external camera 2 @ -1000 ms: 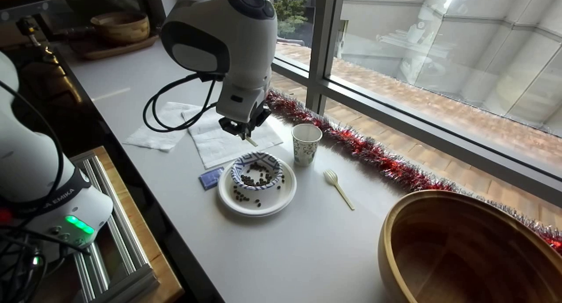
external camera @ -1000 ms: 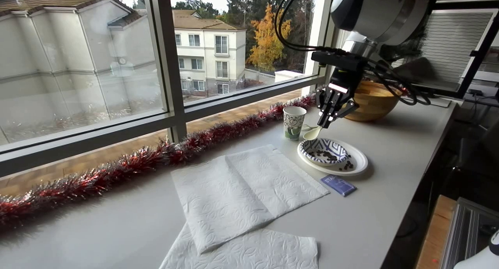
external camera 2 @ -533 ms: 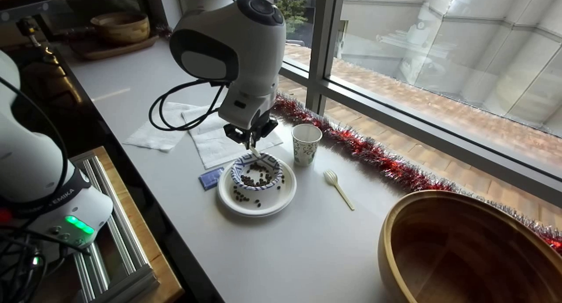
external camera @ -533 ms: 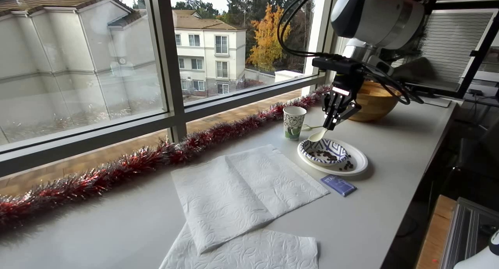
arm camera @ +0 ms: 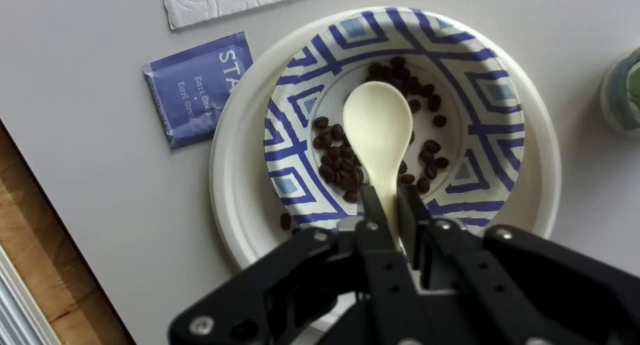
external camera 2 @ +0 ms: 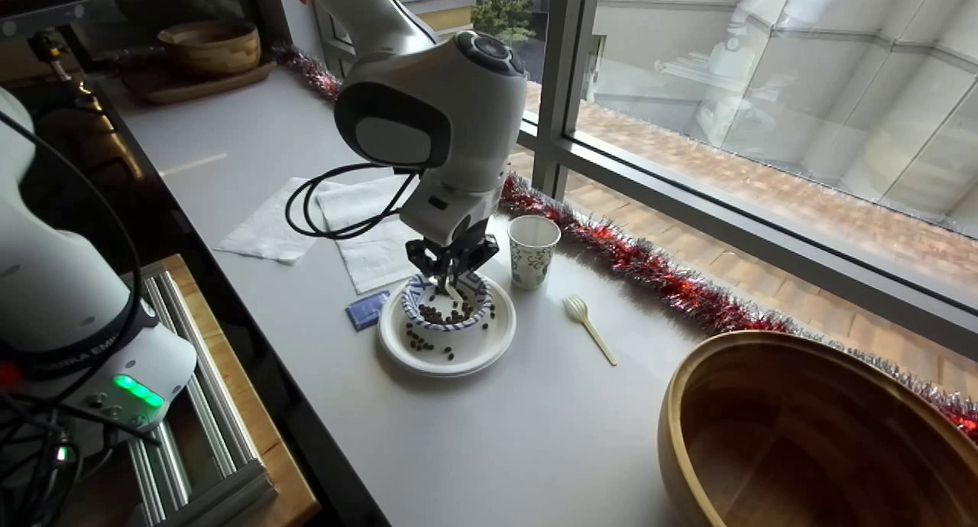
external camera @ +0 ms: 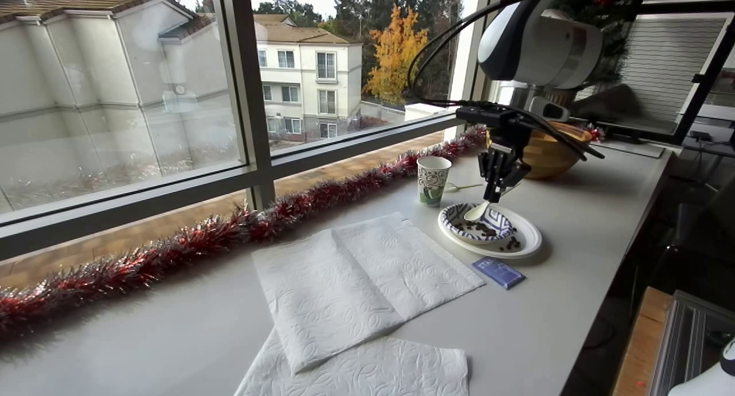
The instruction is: Pick up the spoon, scoop some of the paper plate contents and then put them in the cup
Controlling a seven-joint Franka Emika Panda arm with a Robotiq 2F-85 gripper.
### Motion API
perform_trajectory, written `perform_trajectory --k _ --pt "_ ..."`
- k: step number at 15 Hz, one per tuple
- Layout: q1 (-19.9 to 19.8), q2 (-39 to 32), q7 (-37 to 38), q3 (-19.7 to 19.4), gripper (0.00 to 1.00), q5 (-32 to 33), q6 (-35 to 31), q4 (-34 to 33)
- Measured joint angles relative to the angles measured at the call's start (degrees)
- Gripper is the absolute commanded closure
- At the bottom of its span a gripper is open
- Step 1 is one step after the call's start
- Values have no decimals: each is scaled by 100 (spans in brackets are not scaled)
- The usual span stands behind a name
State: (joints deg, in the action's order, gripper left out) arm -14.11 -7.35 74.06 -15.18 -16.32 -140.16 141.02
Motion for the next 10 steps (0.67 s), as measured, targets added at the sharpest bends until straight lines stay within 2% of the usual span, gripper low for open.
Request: perform_trajectory --k 10 --pt "171 -642 613 -64 97 380 1 -394"
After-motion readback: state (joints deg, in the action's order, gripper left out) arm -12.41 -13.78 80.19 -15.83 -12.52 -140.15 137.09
